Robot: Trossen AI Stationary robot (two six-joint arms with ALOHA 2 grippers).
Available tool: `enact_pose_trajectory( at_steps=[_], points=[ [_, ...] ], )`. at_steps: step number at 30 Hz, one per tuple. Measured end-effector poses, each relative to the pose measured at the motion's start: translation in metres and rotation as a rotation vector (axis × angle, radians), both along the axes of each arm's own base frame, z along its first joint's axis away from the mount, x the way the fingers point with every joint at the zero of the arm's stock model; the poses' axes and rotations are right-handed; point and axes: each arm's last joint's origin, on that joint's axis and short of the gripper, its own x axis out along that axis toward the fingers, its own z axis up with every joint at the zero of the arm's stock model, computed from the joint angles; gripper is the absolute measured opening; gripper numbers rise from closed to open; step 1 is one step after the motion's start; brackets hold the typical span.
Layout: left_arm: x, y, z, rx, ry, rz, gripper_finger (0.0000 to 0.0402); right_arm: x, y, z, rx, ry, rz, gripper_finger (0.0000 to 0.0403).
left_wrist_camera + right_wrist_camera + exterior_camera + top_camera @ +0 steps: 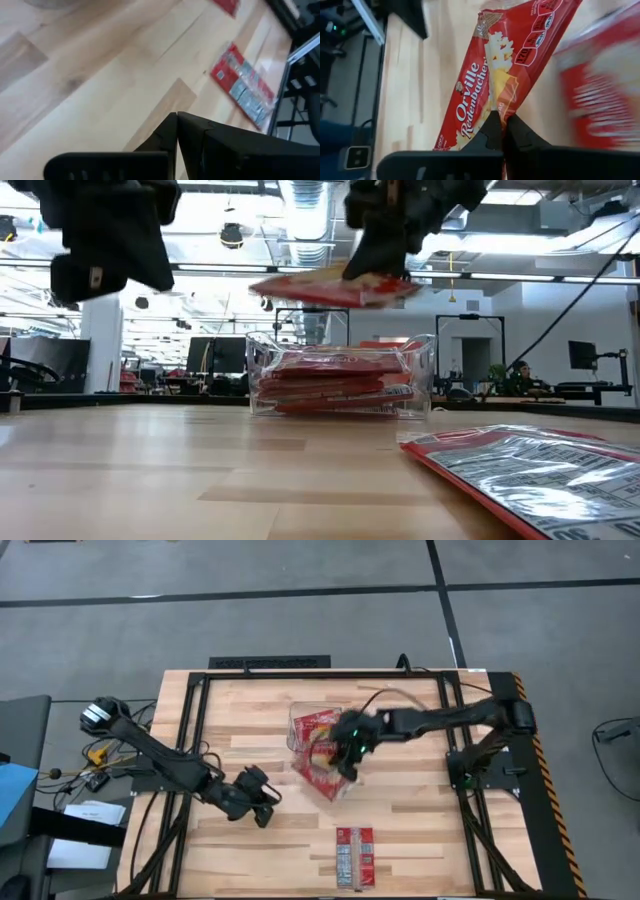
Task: Sort popcorn bags into baskets
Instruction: Put the red popcorn bag into the transparent bin
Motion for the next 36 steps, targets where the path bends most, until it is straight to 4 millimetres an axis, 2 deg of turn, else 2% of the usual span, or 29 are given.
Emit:
enact_pose_trajectory(
  at_steps=[6,9,13,18,24,30,36],
  points=[
    [-0.006,0.004,0.009,0.002,-0.019,0.002,0.0000,-0.023,-0.052,0.046,-0.156,-0.001,-0.011,0.0005],
    [-0.006,0.003,0.007,0.001,-0.005,-0.004,0.0000,-0.021,-0.078,0.064,-0.249,0.051,0.033,0.0005],
    [-0.006,0.003,0.005,-0.012,0.017,-0.005,0.0000,-0.009,-0.106,0.073,-0.320,0.163,0.134,0.0005],
    [-0.007,0.004,0.004,-0.015,0.026,0.000,0.0000,0.015,-0.119,0.065,-0.350,0.270,0.316,0.0005],
    [-0.007,0.004,0.004,-0.015,0.032,-0.001,0.0000,0.047,-0.117,0.034,-0.351,0.343,0.518,0.0005],
    [-0.008,0.004,0.004,-0.011,0.039,-0.001,0.0000,0.063,-0.124,0.006,-0.315,0.399,0.581,0.0006],
    [-0.008,0.004,0.003,-0.007,0.045,-0.001,0.0000,0.065,-0.129,0.002,-0.370,0.431,0.577,0.0039]
  ],
)
